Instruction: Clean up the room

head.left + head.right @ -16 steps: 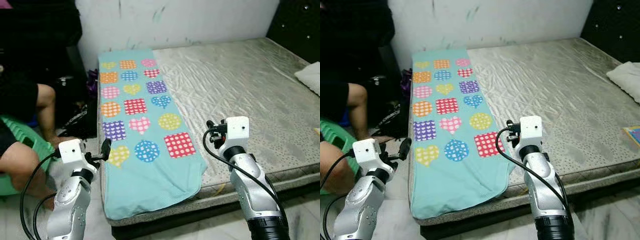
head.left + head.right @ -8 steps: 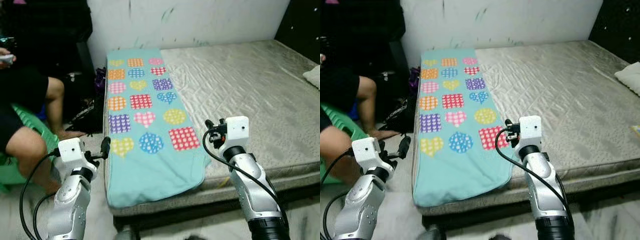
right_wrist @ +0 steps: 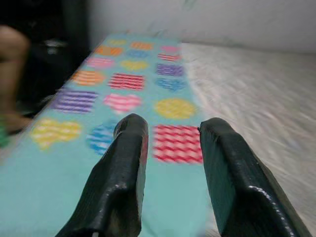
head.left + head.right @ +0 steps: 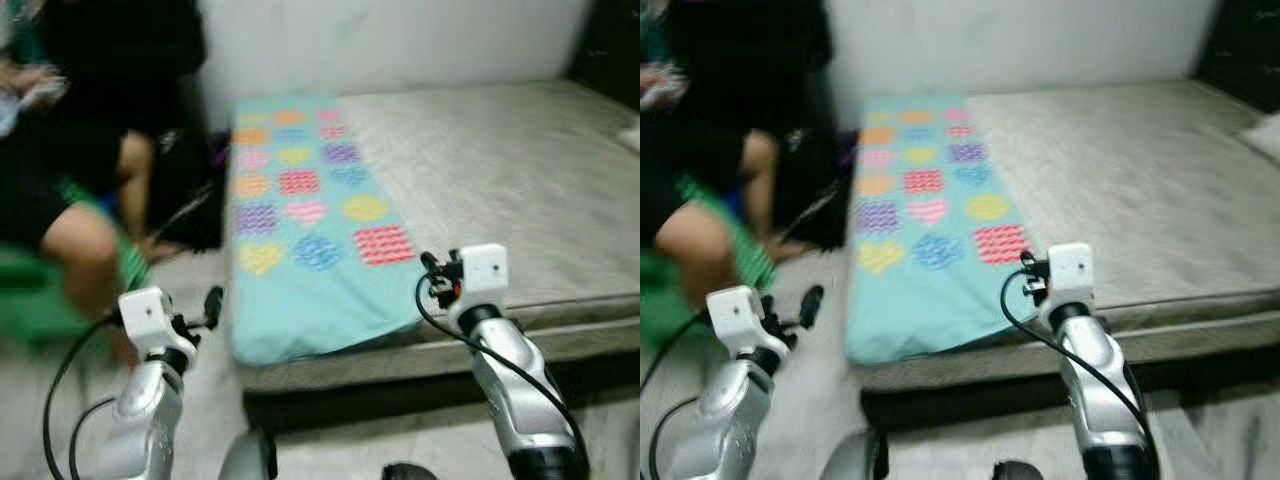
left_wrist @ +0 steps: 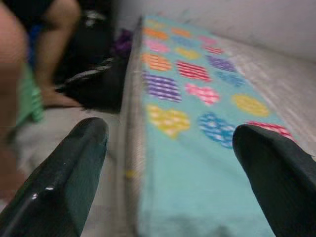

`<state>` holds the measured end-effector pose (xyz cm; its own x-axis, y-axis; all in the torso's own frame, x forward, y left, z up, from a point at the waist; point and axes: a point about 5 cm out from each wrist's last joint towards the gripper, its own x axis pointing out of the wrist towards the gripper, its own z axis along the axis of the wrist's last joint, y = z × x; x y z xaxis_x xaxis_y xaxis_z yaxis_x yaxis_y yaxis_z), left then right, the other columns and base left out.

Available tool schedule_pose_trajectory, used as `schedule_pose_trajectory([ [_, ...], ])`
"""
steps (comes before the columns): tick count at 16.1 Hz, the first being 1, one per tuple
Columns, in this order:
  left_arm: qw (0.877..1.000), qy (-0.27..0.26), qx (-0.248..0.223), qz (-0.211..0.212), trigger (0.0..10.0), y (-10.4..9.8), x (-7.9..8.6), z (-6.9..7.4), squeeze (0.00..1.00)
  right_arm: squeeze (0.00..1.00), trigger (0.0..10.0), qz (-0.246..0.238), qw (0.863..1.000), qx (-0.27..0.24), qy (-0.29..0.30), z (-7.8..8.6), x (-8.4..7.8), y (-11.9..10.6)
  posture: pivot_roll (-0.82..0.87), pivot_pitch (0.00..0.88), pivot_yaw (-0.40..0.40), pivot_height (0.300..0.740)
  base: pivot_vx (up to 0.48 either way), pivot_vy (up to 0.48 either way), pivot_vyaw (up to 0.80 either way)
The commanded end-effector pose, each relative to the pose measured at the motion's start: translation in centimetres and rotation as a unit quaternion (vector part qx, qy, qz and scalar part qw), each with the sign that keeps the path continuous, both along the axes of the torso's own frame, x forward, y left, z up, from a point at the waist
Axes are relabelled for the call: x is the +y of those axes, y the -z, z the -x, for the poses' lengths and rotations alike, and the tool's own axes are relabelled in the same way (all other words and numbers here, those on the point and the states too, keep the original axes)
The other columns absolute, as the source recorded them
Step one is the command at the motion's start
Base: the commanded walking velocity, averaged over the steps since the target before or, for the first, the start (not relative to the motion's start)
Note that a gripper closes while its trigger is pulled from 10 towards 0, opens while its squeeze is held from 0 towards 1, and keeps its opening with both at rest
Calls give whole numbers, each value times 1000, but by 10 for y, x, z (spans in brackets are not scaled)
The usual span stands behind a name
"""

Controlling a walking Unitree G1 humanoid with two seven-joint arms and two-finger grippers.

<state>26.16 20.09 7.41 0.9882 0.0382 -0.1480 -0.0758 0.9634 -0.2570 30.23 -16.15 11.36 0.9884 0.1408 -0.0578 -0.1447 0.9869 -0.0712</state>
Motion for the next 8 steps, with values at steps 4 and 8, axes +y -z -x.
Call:
schedule_pose_trajectory([
  [4,1000,2,-22,-5,10000,-11,1,-7,0,0,10000,3,1000,-17,-16,-3,6,-9,-139,3,36,635,480,0,0],
  [8,1000,3,-21,-4,10000,-11,1,-7,0,0,10000,3,1000,-16,-16,-3,6,-8,-139,5,37,635,480,0,0],
])
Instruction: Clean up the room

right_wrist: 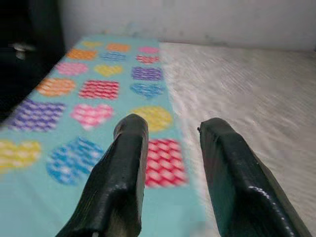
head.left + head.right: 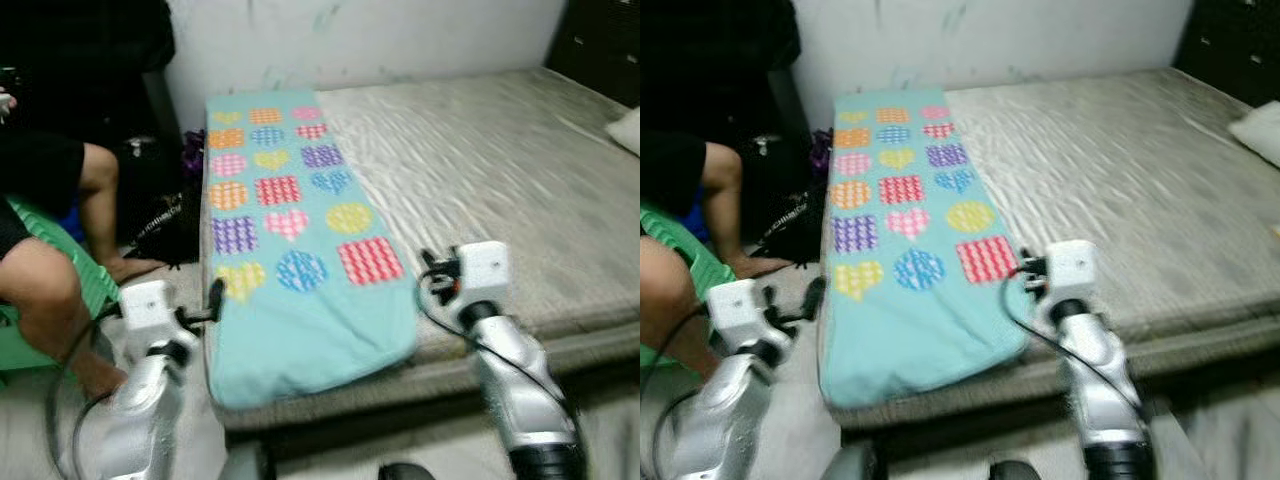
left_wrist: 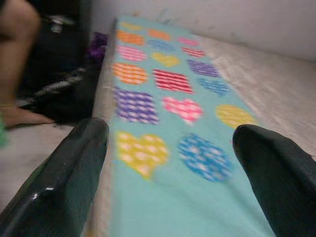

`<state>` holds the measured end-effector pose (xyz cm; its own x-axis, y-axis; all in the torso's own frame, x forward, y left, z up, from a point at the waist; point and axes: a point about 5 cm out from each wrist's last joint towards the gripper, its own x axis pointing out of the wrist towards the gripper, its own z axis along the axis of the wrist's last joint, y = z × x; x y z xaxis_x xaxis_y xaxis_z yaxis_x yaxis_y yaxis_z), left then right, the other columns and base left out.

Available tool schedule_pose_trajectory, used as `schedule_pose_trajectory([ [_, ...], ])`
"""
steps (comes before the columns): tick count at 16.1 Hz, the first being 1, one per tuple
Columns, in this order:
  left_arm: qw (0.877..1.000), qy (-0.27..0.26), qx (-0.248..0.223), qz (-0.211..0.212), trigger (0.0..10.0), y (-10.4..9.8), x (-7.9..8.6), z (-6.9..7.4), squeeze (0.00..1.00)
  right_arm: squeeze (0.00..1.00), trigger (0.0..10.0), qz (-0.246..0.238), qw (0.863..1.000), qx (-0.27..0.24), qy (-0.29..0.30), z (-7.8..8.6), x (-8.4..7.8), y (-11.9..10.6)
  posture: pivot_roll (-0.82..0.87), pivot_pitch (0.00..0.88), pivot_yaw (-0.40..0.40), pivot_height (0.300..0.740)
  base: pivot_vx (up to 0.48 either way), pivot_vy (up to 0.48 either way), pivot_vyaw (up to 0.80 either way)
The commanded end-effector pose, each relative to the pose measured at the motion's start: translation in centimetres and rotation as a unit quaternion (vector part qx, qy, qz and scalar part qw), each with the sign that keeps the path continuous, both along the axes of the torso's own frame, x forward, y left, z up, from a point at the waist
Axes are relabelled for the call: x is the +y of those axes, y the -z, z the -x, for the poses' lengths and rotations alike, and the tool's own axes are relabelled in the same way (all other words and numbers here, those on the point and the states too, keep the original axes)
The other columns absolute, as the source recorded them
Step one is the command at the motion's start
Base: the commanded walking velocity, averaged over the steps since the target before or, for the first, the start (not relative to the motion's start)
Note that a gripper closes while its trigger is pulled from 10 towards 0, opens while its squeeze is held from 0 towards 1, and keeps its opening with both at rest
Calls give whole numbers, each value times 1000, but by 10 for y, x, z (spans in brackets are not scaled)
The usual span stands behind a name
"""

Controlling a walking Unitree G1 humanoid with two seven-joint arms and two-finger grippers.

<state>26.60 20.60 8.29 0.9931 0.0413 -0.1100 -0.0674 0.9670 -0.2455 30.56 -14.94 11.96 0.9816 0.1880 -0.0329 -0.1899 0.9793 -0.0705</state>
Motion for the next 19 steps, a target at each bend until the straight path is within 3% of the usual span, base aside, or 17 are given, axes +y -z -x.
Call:
schedule_pose_trajectory([
  [1,1000,2,0,4,10000,-1,-4,-2,0,0,10000,5,1000,-4,8,1,-6,-1,-138,5,37,635,334,0,0],
  [11,1000,-4,15,15,10000,3,-8,-4,0,0,10000,10,1000,-1,4,0,-6,1,-137,0,33,635,28,0,0],
  [19,1000,-13,20,16,10000,3,-7,-5,0,0,10000,9,1000,-2,-10,1,-1,2,-133,5,27,550,0,0,0],
])
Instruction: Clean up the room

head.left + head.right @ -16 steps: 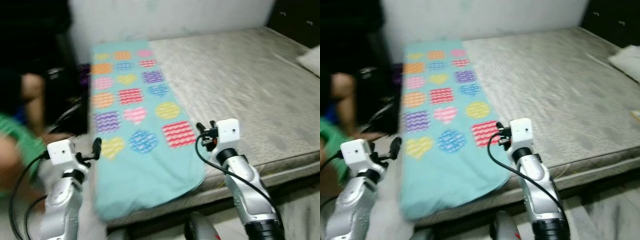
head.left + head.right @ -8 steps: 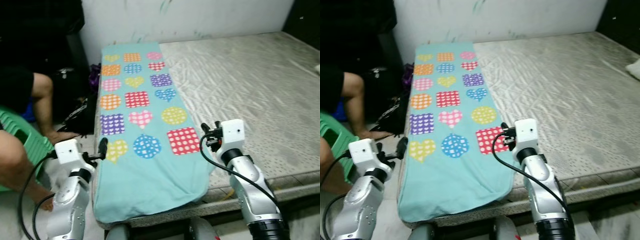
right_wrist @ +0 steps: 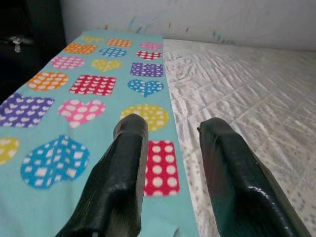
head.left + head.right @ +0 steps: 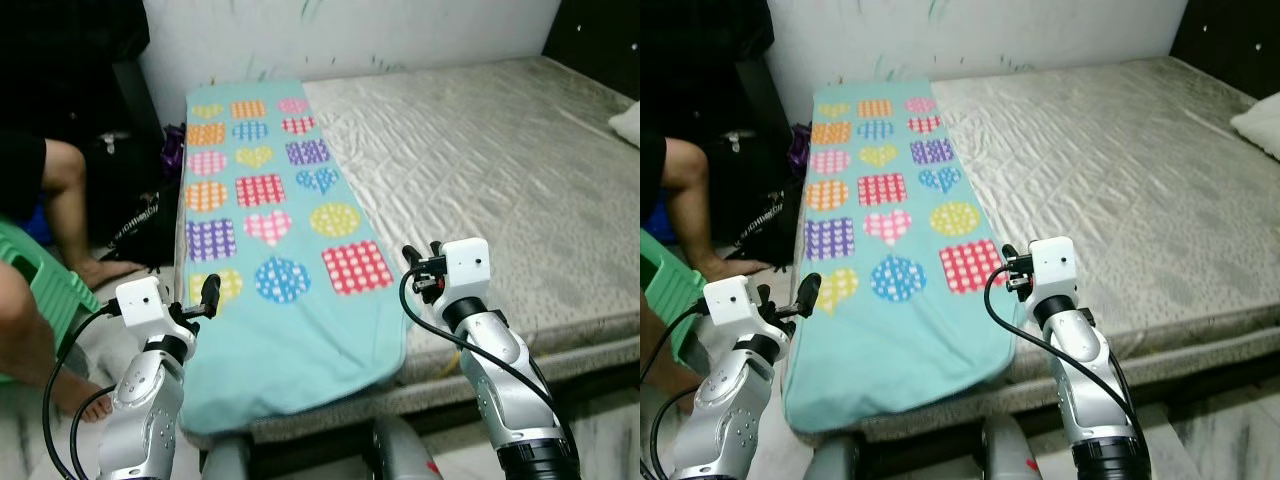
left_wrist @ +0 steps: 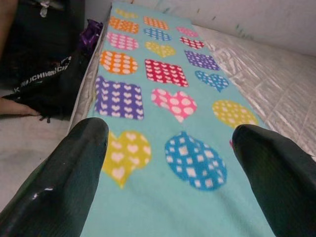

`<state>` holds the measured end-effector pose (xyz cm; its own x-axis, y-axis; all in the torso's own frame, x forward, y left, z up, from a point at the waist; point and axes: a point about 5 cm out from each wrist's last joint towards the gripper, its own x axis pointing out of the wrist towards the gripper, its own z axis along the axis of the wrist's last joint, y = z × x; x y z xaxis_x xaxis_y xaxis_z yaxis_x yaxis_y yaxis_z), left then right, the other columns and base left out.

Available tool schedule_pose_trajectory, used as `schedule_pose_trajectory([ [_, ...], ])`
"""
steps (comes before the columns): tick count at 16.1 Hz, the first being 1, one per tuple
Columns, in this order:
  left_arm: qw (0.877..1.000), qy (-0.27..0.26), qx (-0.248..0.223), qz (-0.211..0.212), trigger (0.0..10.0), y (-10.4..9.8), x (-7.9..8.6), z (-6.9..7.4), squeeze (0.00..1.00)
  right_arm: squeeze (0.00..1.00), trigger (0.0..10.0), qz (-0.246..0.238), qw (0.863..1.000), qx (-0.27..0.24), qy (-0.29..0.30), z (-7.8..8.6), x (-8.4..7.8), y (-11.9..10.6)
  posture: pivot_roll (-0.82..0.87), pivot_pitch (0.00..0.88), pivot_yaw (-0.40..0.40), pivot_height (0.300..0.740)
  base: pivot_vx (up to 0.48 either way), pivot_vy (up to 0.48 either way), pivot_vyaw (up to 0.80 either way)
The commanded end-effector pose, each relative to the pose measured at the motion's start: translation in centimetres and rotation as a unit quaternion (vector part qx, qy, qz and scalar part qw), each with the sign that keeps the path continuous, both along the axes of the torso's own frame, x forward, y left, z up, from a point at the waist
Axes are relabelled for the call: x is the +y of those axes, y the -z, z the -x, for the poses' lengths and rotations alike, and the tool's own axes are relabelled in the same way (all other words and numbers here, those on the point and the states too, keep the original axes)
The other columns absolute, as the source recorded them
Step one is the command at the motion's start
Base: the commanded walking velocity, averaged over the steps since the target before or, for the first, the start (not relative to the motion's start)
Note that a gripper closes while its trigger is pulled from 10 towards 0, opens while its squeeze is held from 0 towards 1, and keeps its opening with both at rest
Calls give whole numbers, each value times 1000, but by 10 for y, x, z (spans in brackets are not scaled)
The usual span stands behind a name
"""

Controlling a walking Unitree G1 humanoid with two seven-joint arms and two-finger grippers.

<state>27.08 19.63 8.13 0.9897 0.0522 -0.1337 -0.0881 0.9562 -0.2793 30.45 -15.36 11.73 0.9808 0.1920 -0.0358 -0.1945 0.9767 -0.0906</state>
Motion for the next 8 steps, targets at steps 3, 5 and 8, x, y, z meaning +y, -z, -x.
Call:
schedule_pose_trajectory([
  [3,1000,-12,8,-6,10000,1,4,0,0,0,10000,3,1000,-3,-13,0,4,-1,-133,8,29,535,0,0,0],
  [5,999,-29,9,-18,10000,1,7,-1,0,0,10000,15,1000,-8,-20,0,5,-1,-133,10,27,535,0,0,0],
  [8,999,-41,11,-20,10000,2,10,-1,0,0,10000,27,999,-8,-26,-3,5,-2,-133,15,25,535,0,0,0],
])
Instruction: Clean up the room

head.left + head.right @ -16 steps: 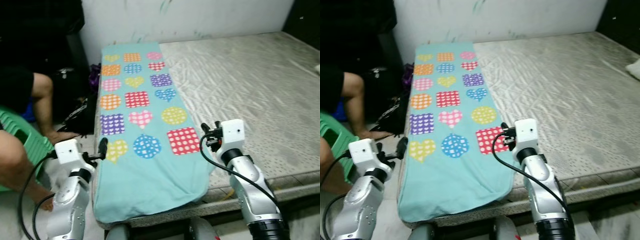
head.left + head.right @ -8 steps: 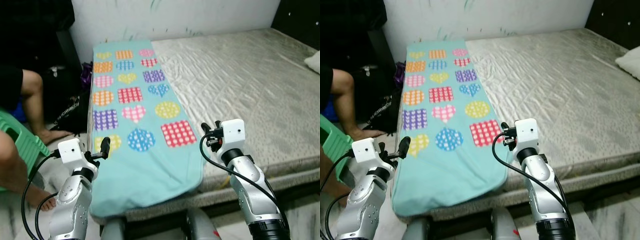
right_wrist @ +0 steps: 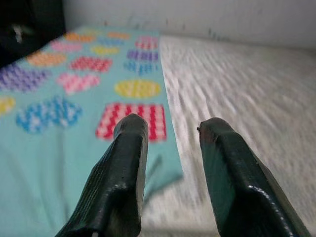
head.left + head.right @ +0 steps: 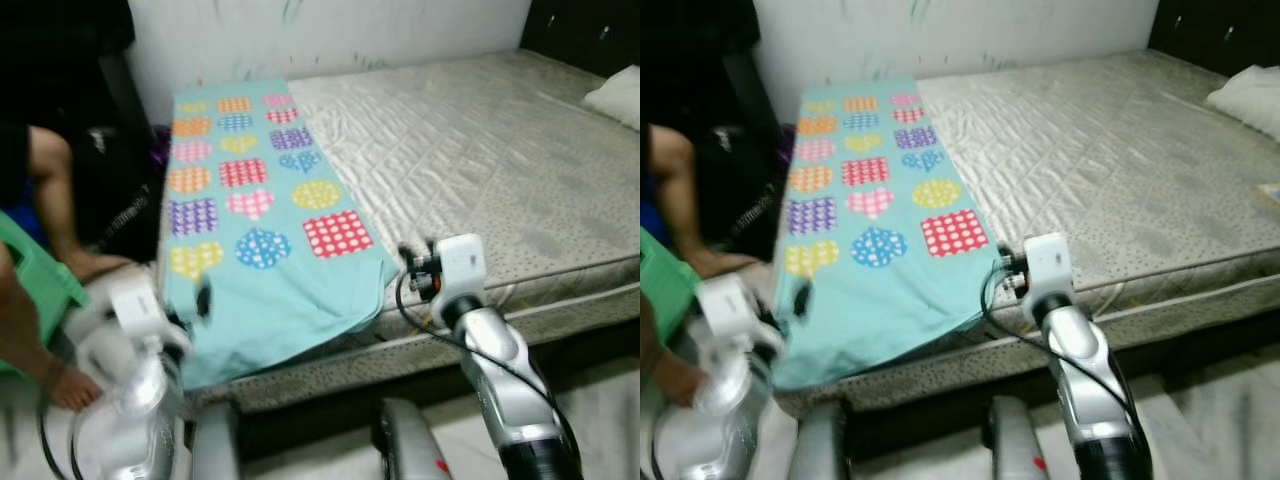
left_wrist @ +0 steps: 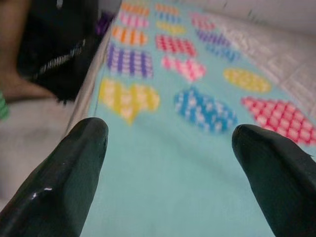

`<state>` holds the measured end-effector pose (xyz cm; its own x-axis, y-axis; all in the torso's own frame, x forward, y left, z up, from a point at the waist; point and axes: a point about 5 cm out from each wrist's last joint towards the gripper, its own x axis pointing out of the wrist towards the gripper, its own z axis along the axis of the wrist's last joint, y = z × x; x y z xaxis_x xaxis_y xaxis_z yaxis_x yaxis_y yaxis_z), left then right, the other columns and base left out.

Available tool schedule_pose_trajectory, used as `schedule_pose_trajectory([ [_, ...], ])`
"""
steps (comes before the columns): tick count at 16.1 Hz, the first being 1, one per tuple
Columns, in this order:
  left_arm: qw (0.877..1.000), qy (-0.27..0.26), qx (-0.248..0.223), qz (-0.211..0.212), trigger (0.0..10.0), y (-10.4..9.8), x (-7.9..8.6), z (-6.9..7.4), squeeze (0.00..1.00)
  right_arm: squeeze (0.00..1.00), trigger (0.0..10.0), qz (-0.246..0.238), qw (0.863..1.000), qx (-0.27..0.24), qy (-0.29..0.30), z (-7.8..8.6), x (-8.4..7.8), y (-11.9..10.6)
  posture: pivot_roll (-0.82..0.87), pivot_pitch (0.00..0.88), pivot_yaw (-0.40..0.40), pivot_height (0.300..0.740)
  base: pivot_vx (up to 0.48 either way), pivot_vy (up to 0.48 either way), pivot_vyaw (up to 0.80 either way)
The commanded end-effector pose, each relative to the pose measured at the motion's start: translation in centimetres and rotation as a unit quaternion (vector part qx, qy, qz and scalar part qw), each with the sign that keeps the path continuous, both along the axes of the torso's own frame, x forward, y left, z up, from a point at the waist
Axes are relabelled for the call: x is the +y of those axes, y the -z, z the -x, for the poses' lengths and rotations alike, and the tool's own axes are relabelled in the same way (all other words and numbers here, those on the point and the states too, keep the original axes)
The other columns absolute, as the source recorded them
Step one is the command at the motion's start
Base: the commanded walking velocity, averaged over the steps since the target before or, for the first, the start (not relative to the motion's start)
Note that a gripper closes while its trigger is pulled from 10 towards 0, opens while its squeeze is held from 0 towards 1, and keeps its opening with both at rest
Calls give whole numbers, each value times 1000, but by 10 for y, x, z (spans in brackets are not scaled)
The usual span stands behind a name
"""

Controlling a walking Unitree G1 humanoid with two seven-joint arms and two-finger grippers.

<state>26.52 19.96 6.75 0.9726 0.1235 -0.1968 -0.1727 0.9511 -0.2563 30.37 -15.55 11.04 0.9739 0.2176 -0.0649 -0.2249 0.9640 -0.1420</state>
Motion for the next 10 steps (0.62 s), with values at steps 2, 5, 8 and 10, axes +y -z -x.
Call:
schedule_pose_trajectory([
  [2,1000,0,-26,-3,10000,-13,6,-5,0,0,10000,14,999,-25,-25,-6,9,-11,-132,16,25,535,0,0,600],
  [5,1000,2,-26,-6,10000,-13,5,-5,0,0,10000,10,999,-28,-23,-9,11,-13,-130,21,24,535,0,0,785],
  [8,999,17,-40,-6,10000,-17,2,-7,0,0,10000,11,999,-28,-25,-11,12,-13,-127,50,25,535,0,0,260],
  [10,999,18,-36,-3,10000,-16,-1,-13,0,0,10000,12,999,-27,-25,-16,15,-13,-123,76,25,535,0,0,0],
])
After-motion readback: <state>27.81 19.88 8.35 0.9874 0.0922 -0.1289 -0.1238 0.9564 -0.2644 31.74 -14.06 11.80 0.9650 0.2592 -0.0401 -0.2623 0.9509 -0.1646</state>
